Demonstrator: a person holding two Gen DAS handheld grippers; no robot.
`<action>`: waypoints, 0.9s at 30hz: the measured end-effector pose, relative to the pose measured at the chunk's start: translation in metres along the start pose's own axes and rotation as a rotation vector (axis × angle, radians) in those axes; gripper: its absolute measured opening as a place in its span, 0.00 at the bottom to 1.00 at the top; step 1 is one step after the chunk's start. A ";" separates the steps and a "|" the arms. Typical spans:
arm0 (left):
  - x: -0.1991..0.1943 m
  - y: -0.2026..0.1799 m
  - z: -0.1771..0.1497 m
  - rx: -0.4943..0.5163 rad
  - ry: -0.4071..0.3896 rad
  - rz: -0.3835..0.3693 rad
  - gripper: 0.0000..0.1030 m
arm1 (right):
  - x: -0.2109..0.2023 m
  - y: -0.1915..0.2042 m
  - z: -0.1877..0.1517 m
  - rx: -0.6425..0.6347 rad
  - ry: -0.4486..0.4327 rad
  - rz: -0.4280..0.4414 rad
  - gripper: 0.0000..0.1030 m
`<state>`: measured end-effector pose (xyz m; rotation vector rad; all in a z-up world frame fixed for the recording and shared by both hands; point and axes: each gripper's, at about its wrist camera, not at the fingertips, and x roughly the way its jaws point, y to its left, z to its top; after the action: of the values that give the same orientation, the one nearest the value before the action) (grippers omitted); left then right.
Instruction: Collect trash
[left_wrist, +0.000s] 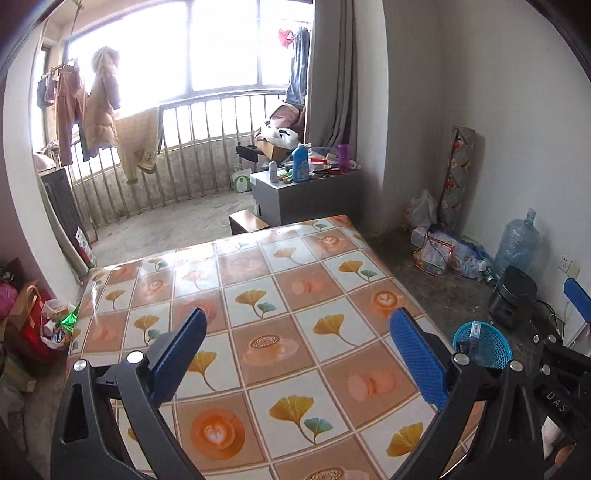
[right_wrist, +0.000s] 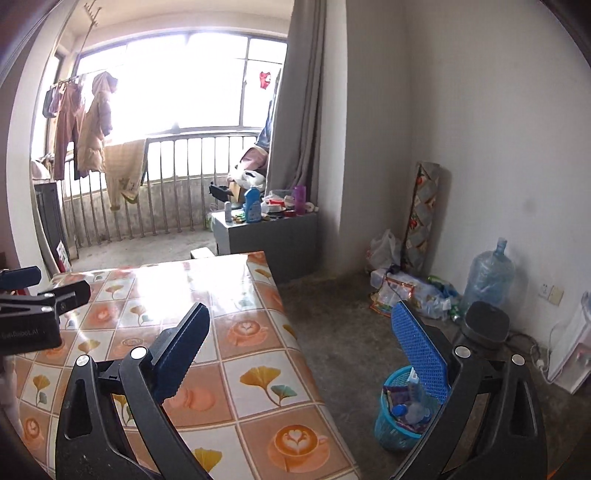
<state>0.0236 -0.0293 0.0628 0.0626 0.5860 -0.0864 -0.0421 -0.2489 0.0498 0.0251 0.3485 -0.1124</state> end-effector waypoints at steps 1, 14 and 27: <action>0.000 0.002 -0.008 -0.011 0.016 0.009 0.95 | -0.001 0.004 0.000 -0.015 0.006 0.007 0.92; 0.022 -0.022 -0.074 0.067 0.267 0.005 0.95 | -0.001 -0.003 -0.072 -0.051 0.374 -0.103 0.92; 0.039 -0.038 -0.078 0.124 0.334 -0.008 0.95 | -0.006 -0.025 -0.090 -0.030 0.467 -0.208 0.92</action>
<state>0.0095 -0.0630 -0.0252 0.1978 0.9147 -0.1208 -0.0811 -0.2689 -0.0332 -0.0158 0.8195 -0.3095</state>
